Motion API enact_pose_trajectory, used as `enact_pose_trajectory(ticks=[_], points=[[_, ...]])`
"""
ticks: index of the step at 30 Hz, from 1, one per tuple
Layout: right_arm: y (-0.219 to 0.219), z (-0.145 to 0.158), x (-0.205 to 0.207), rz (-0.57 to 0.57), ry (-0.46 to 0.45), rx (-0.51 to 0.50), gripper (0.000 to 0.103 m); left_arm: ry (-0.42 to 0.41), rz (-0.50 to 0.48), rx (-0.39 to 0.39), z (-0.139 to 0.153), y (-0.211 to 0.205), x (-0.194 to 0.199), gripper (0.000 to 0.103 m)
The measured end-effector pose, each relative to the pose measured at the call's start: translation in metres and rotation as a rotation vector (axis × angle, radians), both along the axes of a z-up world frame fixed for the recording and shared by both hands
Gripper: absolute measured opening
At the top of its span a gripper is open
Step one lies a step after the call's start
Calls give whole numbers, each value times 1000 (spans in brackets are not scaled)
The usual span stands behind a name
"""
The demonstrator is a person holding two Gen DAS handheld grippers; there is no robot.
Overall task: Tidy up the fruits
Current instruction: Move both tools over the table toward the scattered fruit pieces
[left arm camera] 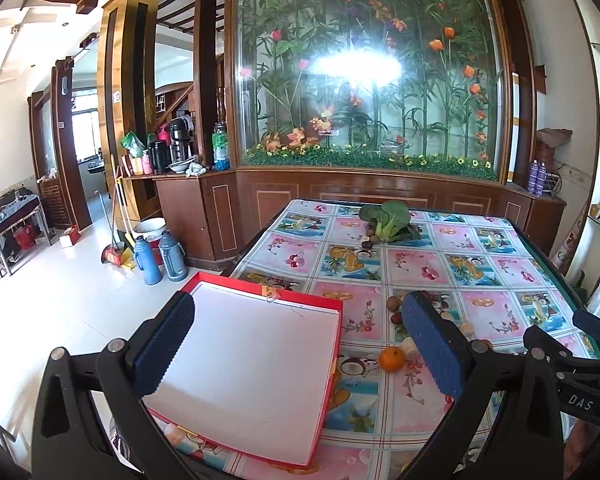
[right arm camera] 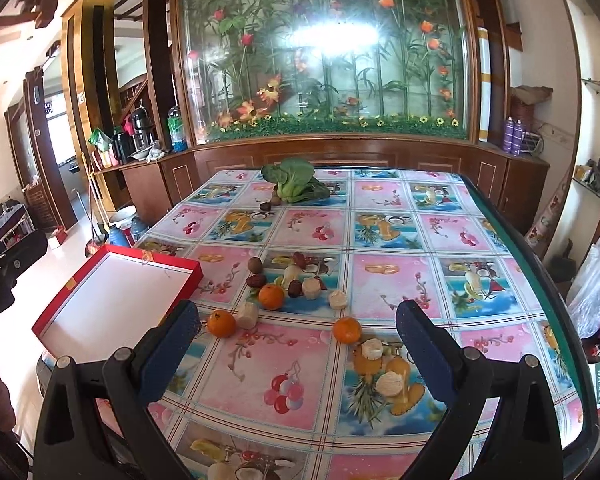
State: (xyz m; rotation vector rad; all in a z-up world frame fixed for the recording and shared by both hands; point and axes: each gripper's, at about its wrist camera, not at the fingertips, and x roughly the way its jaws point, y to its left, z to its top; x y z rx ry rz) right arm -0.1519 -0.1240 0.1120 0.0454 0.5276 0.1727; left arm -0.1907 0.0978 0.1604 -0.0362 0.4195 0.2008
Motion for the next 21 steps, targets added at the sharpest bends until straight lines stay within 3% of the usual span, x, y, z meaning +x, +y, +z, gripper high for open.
enact_pose_trajectory(ticks=[21], points=[[12, -11, 8, 9, 31, -21, 99, 53, 60, -4, -27, 24, 12, 103]])
